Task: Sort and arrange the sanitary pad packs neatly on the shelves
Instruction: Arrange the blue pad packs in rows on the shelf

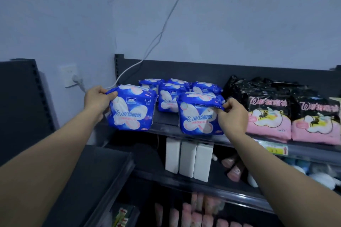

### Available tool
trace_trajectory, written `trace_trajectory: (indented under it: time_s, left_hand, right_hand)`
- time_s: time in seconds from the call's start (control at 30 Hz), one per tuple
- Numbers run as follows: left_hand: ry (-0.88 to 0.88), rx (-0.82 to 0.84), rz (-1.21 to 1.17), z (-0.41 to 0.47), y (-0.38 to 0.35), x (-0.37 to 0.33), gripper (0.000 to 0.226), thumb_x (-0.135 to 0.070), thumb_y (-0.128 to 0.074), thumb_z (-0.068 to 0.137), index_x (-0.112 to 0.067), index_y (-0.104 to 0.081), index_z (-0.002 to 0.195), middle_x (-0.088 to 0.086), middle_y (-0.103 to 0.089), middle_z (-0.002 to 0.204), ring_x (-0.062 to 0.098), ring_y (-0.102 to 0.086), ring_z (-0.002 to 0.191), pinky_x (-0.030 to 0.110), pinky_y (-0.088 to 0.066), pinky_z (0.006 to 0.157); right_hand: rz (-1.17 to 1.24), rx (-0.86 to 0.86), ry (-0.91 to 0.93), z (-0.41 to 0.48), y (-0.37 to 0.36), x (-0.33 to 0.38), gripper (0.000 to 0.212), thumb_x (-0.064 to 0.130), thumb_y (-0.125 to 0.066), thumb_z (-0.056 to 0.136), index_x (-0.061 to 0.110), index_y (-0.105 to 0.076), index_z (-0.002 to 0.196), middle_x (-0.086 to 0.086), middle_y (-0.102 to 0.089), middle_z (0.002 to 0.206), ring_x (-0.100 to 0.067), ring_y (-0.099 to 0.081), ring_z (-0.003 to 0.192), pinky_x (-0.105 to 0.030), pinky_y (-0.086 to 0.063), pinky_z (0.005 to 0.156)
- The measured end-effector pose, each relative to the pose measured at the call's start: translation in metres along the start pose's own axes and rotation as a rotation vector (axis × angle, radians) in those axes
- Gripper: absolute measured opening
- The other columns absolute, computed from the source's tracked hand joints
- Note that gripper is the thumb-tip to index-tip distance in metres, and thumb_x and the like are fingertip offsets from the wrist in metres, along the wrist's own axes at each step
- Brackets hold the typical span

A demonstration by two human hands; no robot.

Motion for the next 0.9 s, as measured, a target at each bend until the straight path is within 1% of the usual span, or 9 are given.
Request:
trace_trajectory:
  time_s: [0.07,0.3,0.4,0.5,0.53,0.6,0.7,0.77,0.9]
  left_hand:
    - [-0.002,-0.009,-0.013,0.016,-0.018,0.002,0.033,-0.008,-0.068,0.087,-0.016,-0.042,0.068,0.009,-0.055,0.069,0.02,-0.052,0.058,0.028,-0.043,0.051]
    - [0.037,-0.054,-0.014,0.07,-0.059,0.022,0.031,-0.012,-0.066,0.09,-0.016,-0.042,0.071,0.009,-0.059,0.079,0.022,-0.06,0.071,0.032,-0.049,0.056]
    - [0.041,-0.05,-0.001,0.094,-0.076,0.029,0.032,-0.009,-0.066,0.09,-0.016,-0.042,0.069,0.009,-0.055,0.073,0.018,-0.054,0.061,0.029,-0.047,0.048]
    - [0.035,-0.047,-0.021,0.123,-0.09,0.037,0.034,-0.005,-0.064,0.09,-0.016,-0.041,0.067,0.009,-0.048,0.065,0.017,-0.049,0.054,0.018,-0.041,0.033]
    - [0.033,-0.052,-0.005,0.132,-0.092,0.04,0.034,-0.005,-0.064,0.09,-0.016,-0.042,0.067,0.008,-0.047,0.064,0.016,-0.049,0.051,0.017,-0.04,0.033]
    - [0.029,-0.057,0.022,0.151,-0.096,0.047,0.033,-0.006,-0.064,0.09,-0.015,-0.042,0.066,0.008,-0.047,0.064,0.013,-0.049,0.047,0.02,-0.04,0.036]
    - [0.043,-0.049,0.021,0.178,-0.102,0.06,0.033,-0.005,-0.065,0.089,-0.015,-0.044,0.066,0.008,-0.048,0.065,0.018,-0.048,0.055,0.032,-0.044,0.05]
    - [0.054,-0.047,0.035,0.194,-0.104,0.069,0.032,-0.006,-0.066,0.089,-0.015,-0.045,0.066,0.008,-0.049,0.066,0.018,-0.048,0.056,0.035,-0.043,0.053]
    - [0.085,-0.058,0.068,0.219,-0.105,0.086,0.03,-0.011,-0.069,0.087,-0.017,-0.048,0.067,0.01,-0.052,0.066,0.025,-0.051,0.058,0.039,-0.047,0.058]
  right_hand:
    - [-0.015,-0.009,0.002,0.02,-0.007,-0.009,0.024,0.016,-0.073,0.077,0.014,-0.051,0.069,-0.004,-0.062,0.073,-0.026,-0.054,0.068,-0.033,-0.041,0.063]
    - [-0.096,-0.042,-0.062,0.068,-0.035,-0.039,0.017,0.013,-0.069,0.079,0.013,-0.054,0.073,-0.004,-0.062,0.081,-0.025,-0.052,0.073,-0.029,-0.033,0.064]
    - [-0.102,-0.036,-0.108,0.085,-0.05,-0.055,0.016,0.011,-0.069,0.079,0.013,-0.054,0.073,-0.003,-0.062,0.081,-0.025,-0.054,0.075,-0.029,-0.033,0.065]
    - [-0.092,-0.053,-0.145,0.099,-0.066,-0.069,0.014,0.011,-0.07,0.078,0.01,-0.056,0.073,-0.003,-0.063,0.08,-0.025,-0.055,0.075,-0.029,-0.034,0.066]
    - [-0.089,-0.059,-0.16,0.102,-0.071,-0.073,0.013,0.011,-0.07,0.078,0.009,-0.057,0.074,-0.003,-0.062,0.08,-0.025,-0.055,0.075,-0.029,-0.034,0.066]
    - [-0.091,-0.07,-0.176,0.11,-0.081,-0.077,0.011,0.009,-0.068,0.079,0.007,-0.058,0.076,-0.002,-0.061,0.079,-0.024,-0.054,0.075,-0.029,-0.034,0.067]
    - [-0.101,-0.074,-0.175,0.119,-0.098,-0.08,0.009,0.007,-0.066,0.078,0.006,-0.058,0.077,-0.003,-0.061,0.08,-0.024,-0.054,0.077,-0.03,-0.037,0.069]
    - [-0.113,-0.089,-0.178,0.123,-0.108,-0.084,0.011,0.007,-0.066,0.078,0.009,-0.056,0.074,-0.004,-0.063,0.082,-0.026,-0.055,0.078,-0.03,-0.038,0.07]
    - [-0.131,-0.12,-0.17,0.127,-0.117,-0.089,0.019,0.008,-0.068,0.078,0.013,-0.051,0.071,-0.006,-0.063,0.082,-0.026,-0.055,0.078,-0.029,-0.035,0.068]
Point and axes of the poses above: each hand's wrist, its own z-axis towards the middle knuckle, its own y-axis out of the back of the hand, x = y × z, the point moved 7 cm from there along z, towards the middle knuckle
